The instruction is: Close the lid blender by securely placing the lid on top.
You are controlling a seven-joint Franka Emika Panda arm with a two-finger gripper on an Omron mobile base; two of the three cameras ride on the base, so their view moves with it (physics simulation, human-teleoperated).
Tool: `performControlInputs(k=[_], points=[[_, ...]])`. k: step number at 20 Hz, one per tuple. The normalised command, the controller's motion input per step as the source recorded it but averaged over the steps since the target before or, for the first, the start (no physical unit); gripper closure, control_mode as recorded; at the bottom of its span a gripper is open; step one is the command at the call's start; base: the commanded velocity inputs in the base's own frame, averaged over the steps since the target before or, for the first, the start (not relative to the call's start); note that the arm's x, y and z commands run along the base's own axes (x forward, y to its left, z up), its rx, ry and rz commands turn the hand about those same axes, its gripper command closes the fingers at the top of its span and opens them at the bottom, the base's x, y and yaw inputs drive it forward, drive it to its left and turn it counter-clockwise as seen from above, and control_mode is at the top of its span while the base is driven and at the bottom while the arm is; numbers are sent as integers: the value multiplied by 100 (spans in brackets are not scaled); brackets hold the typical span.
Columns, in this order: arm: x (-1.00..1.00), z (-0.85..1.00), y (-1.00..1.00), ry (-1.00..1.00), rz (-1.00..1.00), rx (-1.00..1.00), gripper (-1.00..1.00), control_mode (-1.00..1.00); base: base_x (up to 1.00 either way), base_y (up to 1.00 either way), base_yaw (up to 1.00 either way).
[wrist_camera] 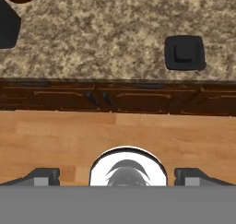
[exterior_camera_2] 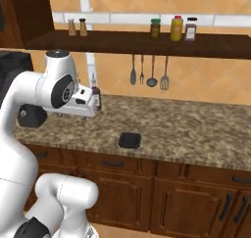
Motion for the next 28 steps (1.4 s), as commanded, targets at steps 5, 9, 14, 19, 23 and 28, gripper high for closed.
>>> performControlInputs(k=[5,9,14,19,23,28], points=[[0,0,0,0,0,0,-100,100,35,-60,0],[0,0,0,0,0,0,-100,100,54,-2,0],[0,0,0,0,0,0,-100,100,53,0,0],[0,0,0,0,0,0,-100,100,53,0,0],[0,0,0,0,0,0,-100,100,49,0,0],[11,-34,-43,3,-2,0,-100,-100,0,0,0]])
